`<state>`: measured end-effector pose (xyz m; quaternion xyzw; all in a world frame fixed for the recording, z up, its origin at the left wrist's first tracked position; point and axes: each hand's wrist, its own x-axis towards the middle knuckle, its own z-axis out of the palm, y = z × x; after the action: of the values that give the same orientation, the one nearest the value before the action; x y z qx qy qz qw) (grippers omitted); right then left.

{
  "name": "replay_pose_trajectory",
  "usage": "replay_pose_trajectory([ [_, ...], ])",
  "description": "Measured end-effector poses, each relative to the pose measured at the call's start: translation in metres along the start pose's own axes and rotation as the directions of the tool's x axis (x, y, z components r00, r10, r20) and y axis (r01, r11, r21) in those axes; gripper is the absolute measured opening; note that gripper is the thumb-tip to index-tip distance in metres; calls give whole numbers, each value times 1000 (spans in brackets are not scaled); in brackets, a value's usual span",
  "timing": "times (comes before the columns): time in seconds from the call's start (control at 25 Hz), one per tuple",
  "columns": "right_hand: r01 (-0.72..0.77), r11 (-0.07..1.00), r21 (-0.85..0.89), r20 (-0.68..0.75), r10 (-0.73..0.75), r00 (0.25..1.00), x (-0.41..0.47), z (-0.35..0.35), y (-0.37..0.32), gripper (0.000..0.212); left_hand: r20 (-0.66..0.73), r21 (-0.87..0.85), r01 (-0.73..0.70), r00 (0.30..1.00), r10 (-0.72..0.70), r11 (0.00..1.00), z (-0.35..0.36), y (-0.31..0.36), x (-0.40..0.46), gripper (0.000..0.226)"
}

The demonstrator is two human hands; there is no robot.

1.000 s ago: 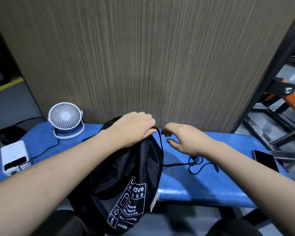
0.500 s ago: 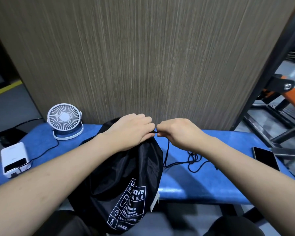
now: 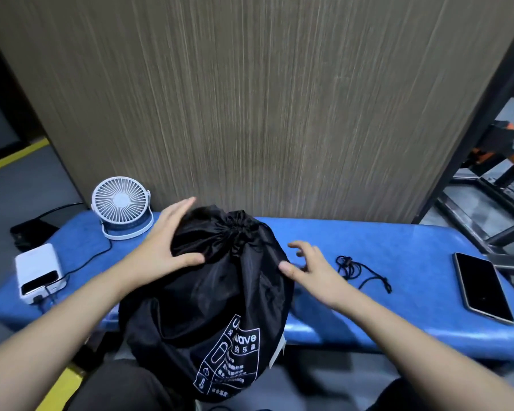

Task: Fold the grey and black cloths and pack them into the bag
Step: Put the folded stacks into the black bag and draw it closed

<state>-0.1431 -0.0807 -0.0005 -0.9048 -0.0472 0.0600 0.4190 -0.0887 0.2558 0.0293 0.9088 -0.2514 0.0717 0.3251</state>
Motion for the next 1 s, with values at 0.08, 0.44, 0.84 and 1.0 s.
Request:
replay_pose_trajectory([
  [0.08,-7,994,113,81,-2,997,-8,27,5,106,46,-80,209,977,-206,975,0,-40,-36,120],
  [0.44,11,992,-127,42,-6,999,27,106,-27,119,-20,-316,305,944,-328,898,37,-48,-68,73],
  [0.84,143,882,450,-59,-130,990,57,100,-150,63,-239,-288,194,933,-267,938,-78,-11,-11,37],
  [1.0,175,901,398,-21,-182,983,88,111,-156,61,-174,-126,308,929,-327,943,-99,-56,8,56],
])
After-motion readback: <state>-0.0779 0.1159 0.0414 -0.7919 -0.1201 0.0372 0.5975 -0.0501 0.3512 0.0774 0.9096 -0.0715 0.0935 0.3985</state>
